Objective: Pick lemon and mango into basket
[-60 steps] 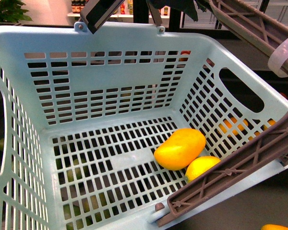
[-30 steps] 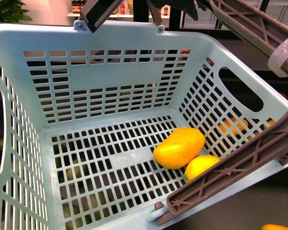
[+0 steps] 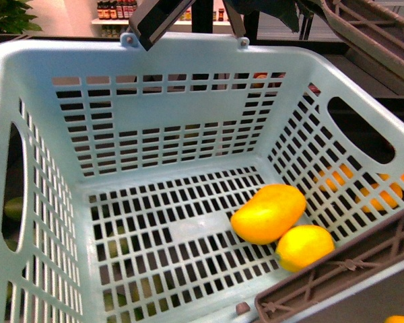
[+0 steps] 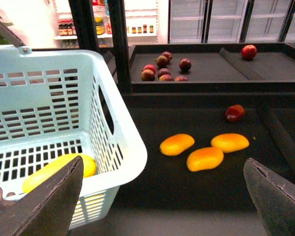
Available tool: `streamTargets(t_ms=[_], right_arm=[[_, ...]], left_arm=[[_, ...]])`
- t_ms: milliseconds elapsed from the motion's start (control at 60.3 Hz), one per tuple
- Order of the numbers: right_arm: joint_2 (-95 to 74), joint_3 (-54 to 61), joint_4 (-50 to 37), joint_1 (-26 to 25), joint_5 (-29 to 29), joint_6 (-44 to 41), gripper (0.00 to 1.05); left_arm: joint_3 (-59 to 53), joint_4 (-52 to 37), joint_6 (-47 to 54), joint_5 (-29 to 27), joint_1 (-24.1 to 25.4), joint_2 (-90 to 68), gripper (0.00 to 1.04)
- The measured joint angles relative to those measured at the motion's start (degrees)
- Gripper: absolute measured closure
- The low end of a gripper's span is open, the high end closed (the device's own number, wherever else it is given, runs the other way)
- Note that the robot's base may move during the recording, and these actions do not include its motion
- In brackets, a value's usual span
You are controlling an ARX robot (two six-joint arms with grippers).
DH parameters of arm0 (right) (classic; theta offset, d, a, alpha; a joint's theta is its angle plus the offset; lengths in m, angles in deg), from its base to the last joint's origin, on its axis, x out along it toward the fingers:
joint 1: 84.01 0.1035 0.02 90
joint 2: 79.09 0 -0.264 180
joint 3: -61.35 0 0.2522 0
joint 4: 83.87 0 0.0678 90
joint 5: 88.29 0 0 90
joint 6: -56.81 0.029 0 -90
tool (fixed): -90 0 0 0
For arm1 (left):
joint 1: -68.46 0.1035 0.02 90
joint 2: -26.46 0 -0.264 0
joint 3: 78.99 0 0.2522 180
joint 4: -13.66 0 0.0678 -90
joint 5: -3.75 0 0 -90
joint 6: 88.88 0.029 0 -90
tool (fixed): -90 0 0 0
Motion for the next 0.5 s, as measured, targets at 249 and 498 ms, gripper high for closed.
streamTargets(t_ms=[249,498], right_arm=[[0.04,0.0,0.02,0.0,0.11,0.0,0.09],[0.04,0.0,0.17,0.0,0.17,-0.02,0.09]], left_arm=[[0.0,0.0,-0.46,-0.85,0.26,0.0,0.99],[0.0,0.0,0.13,-1.64,0.74,0.0,0.99]])
